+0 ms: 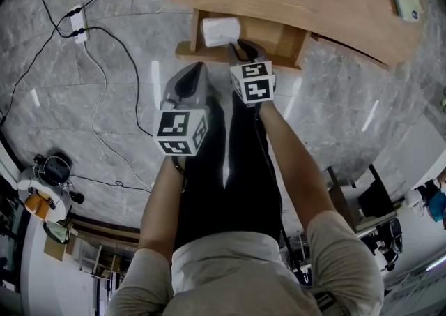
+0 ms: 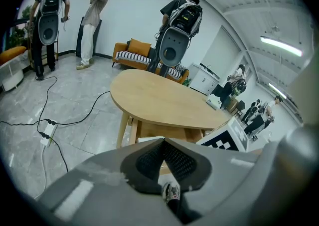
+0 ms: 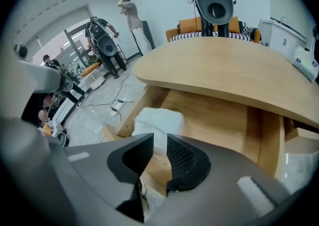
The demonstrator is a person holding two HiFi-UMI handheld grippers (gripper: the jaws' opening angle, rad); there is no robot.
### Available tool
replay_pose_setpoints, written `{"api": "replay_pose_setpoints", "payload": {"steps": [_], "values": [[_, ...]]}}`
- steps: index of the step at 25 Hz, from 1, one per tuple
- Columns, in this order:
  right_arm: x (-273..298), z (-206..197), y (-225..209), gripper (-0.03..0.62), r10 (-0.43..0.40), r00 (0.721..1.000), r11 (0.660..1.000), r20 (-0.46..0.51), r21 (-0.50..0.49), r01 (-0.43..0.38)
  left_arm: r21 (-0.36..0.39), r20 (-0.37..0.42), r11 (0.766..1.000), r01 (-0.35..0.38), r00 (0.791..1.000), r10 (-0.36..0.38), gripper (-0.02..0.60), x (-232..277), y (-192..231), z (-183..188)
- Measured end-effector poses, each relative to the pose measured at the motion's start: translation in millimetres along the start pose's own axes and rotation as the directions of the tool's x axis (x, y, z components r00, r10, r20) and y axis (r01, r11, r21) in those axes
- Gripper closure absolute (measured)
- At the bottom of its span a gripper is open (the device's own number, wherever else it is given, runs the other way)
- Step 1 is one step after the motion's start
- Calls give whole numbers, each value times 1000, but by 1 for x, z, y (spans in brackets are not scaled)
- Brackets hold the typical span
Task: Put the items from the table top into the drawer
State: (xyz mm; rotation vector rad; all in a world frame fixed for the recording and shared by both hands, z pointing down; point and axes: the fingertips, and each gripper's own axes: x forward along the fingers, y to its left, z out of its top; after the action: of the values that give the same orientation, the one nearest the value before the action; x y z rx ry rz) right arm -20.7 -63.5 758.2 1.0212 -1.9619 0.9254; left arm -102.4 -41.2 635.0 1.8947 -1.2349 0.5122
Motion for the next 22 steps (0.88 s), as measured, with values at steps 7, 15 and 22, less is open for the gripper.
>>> {"api": "replay_pose_setpoints", "payload": {"steps": [7, 15, 22], "values": [[-42, 12, 10, 513, 13, 1000, 1000, -6, -15, -13, 9, 11, 1000, 2, 1000, -2, 561, -25, -27, 20], [-120, 69, 41, 577, 31, 996, 998, 79, -54, -27, -22, 70, 999, -25, 997, 26, 561, -79, -49, 67], [-202, 129, 61, 586, 21, 971, 996, 238, -85, 0, -32, 190, 999, -19, 981, 24, 561, -131, -71, 130]]}}
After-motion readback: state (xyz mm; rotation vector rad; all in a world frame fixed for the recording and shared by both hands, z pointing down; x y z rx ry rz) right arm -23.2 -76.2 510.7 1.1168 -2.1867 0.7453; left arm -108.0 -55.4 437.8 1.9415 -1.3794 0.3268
